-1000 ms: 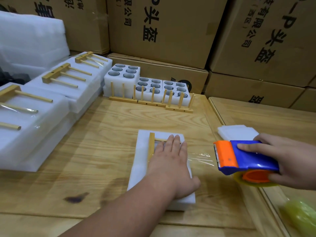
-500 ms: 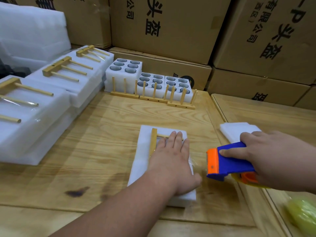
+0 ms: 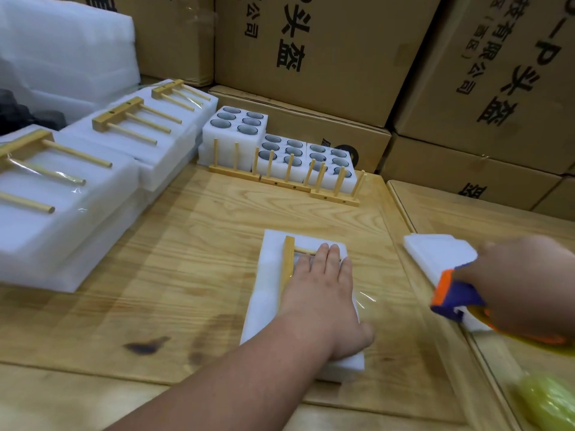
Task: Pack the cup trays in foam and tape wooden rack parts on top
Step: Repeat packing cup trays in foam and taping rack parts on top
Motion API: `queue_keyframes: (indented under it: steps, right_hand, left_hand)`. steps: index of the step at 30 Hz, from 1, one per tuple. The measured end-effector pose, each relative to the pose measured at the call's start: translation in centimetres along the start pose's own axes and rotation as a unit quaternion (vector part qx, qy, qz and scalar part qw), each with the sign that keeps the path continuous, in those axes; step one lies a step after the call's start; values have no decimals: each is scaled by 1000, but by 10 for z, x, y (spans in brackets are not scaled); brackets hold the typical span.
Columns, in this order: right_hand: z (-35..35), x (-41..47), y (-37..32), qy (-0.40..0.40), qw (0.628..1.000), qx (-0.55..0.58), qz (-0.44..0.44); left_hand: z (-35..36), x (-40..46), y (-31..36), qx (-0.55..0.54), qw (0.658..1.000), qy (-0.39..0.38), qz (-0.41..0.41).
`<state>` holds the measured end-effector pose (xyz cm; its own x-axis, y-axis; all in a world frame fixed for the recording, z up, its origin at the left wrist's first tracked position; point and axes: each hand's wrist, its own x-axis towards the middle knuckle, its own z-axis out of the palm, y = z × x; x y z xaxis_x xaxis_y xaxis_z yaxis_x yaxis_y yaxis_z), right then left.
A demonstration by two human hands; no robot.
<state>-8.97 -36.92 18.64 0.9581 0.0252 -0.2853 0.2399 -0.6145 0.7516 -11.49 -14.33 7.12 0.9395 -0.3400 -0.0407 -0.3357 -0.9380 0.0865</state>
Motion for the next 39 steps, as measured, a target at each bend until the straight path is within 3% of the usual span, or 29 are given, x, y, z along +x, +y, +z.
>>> queue_keyframes:
  steps: [3,7,10,18,24,27,29,31,32,34,36,37,39]
  right_hand:
    - [20,4,25,132,984,93,72]
    - [23,3,22,251,945,190,89]
    - [17,4,5,261,924,264,92]
    - [23,39,-74,302,902,292,99]
    - [38,54,-109,235,911,320,107]
    - [37,50,-105,261,896,334,128]
    - [34,42,-100,331,837,409,150]
    - [31,35,-95,316,763,537,169]
    - [30,33,-93,252,731,608,181]
    - [25,28,-94,46,644,741,185]
    - [23,24,-99,-148,511,833,150]
    - [24,23,-102,-190,453,861,128]
    - [26,25,-109,-199,382,896,107]
  left_hand:
    - [-1,1,0,0,1000,-5,3]
    - [-2,0,0,-2,1000,-8,4]
    - [-3,-1,0,-4,1000,-6,3]
    - [-1,-1,1,-7,1000,2,1]
    - [-2,-1,0,-10,1000,3,4]
    - [-1,0,0,-9,1000,5,7]
    - [0,1,-1,-4,1000,7,7]
    - [1,1,-1,0,1000,4,7]
    - [1,1,-1,0,1000,1,7]
    - [0,2,0,1,1000,-3,7]
    - [0,2,0,2,1000,-4,7]
    - [0,2,0,1,1000,-4,6]
    - [0,2,0,-1,1000,-1,6]
